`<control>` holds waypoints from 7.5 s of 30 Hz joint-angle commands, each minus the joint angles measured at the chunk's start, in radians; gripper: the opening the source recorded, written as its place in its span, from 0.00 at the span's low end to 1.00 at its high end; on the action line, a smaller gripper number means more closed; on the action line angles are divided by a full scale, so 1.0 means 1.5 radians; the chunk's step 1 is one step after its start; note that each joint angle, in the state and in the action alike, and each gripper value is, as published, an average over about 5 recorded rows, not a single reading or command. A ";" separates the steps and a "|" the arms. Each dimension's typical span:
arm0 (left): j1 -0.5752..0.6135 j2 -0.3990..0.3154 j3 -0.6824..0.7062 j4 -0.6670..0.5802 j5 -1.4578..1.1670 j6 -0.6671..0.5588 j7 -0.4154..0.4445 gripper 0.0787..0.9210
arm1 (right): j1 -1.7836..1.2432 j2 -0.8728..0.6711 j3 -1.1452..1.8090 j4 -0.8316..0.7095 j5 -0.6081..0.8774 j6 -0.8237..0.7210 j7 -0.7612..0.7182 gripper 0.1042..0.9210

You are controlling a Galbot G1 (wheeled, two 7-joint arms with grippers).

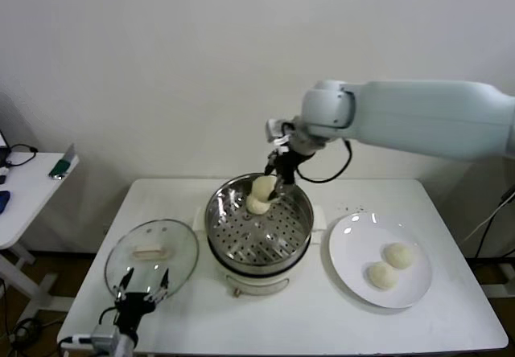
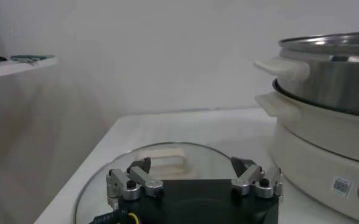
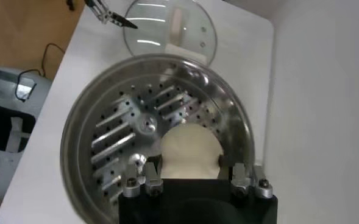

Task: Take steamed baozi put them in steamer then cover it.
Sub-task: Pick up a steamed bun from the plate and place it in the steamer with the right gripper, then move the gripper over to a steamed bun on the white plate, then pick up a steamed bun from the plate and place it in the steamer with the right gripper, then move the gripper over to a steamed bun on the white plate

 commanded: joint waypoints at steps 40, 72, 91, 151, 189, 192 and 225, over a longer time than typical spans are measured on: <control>0.013 0.000 -0.004 -0.012 0.002 -0.012 -0.002 0.88 | 0.044 -0.026 -0.071 0.003 -0.047 0.062 -0.062 0.88; 0.000 -0.003 -0.002 -0.002 0.002 -0.011 -0.002 0.88 | -0.295 -0.491 0.025 0.051 -0.432 0.083 -0.077 0.88; 0.001 -0.002 -0.003 0.003 0.004 -0.011 -0.002 0.88 | -0.424 -0.429 0.135 -0.016 -0.437 0.058 -0.046 0.88; 0.004 -0.004 -0.007 -0.010 0.023 -0.007 0.000 0.88 | -0.072 0.016 0.018 0.106 -0.613 0.520 -0.055 0.77; 0.003 -0.001 -0.006 -0.008 0.022 -0.007 0.000 0.88 | 0.150 -0.143 -0.084 -0.028 -0.276 0.463 -0.208 0.88; -0.001 0.001 -0.006 -0.010 0.019 -0.006 0.001 0.88 | 0.203 -0.204 -0.143 -0.044 -0.210 0.385 -0.251 0.88; 0.000 -0.003 -0.011 0.001 0.027 -0.014 0.001 0.88 | -0.335 -0.437 0.118 -0.138 -0.487 0.183 -0.152 0.88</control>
